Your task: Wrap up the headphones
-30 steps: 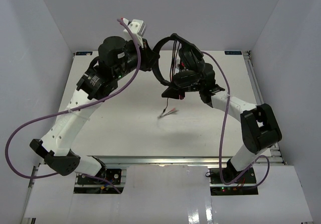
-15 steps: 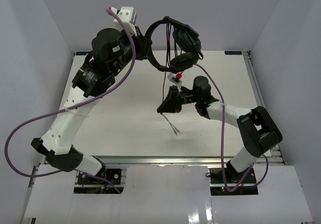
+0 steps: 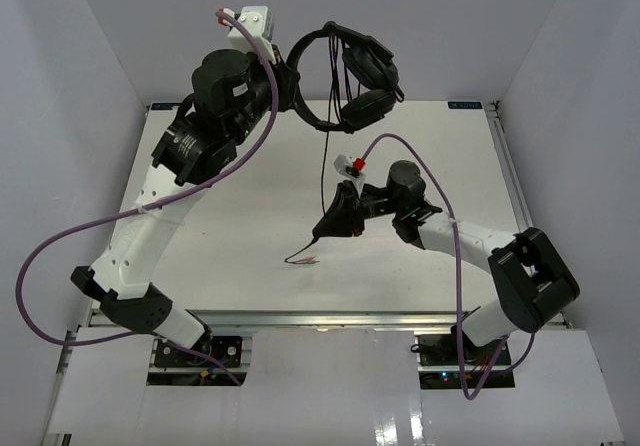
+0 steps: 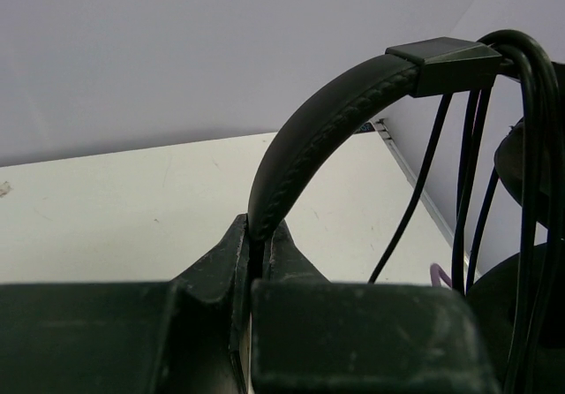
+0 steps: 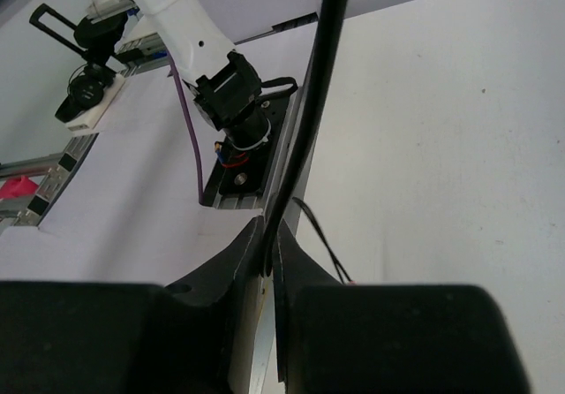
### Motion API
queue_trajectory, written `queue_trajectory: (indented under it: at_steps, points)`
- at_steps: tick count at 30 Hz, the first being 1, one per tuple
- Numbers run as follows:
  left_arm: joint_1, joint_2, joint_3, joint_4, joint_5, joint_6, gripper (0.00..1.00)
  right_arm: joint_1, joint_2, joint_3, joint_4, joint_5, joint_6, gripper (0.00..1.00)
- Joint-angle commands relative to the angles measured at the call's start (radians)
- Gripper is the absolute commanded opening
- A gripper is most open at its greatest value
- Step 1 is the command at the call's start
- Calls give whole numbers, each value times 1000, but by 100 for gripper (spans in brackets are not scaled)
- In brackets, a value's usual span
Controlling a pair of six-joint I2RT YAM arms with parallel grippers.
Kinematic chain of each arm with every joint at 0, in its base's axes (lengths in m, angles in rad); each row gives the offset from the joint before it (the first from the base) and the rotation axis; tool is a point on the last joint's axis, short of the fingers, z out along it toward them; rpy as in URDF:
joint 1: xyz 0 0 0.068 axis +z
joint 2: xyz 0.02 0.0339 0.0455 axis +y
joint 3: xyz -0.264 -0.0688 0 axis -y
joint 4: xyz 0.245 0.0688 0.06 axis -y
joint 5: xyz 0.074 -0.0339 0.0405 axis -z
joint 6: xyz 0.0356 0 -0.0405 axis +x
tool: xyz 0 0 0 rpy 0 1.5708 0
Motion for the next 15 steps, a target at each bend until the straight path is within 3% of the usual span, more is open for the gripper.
queue_trajectory:
  at_steps: [1,15]
  points:
    - [9,1,62,61,-126,33,0,8,-84,3,-120,16,-125,10]
    - [136,-48,-93,95,-191,108,0,8,-221,130,-756,215,-567,8]
